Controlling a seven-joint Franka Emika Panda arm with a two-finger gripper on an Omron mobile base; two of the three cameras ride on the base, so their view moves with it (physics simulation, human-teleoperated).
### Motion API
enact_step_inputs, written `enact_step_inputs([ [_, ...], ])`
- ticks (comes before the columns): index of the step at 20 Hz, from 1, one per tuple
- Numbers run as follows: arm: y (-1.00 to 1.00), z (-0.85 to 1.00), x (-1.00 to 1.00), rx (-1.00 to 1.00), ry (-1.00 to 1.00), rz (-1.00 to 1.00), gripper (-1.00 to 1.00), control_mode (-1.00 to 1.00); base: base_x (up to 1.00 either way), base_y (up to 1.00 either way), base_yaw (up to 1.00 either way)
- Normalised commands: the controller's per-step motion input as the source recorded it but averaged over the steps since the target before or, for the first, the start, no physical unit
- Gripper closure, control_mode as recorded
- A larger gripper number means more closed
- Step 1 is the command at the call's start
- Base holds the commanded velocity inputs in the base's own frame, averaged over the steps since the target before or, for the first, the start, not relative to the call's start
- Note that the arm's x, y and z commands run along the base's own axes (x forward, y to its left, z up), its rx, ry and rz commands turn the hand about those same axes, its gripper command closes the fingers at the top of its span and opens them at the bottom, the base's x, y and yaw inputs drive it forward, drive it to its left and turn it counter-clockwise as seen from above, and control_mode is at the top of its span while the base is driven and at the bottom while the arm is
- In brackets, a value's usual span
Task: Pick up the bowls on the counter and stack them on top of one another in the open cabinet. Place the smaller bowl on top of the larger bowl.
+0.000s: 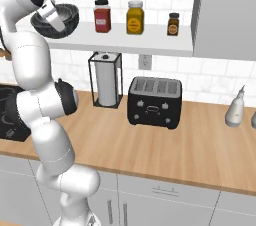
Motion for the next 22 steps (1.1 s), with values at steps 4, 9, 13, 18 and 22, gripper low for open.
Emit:
enact_step_inputs([
  [4,-0.03,0.0,0.21,0.0,0.06,-0.08,-1.0,-1.0,0.0,0.0,0.0],
  [9,0.0,0.0,0.02,0.0,0.0,-0.01,-1.0,-1.0,0.0,0.0,0.0],
  [13,0.0,0.0,0.01,0.0,0.0,0.0,-1.0,-1.0,0.0,0.0,0.0],
  [18,-0.02,0.17,-0.02,0.0,0.0,0.0,-1.0,-1.0,0.0,0.0,0.0],
  [22,-0.03,0.2,-0.09,0.0,0.0,0.0,-1.0,-1.0,0.0,0.0,0.0],
])
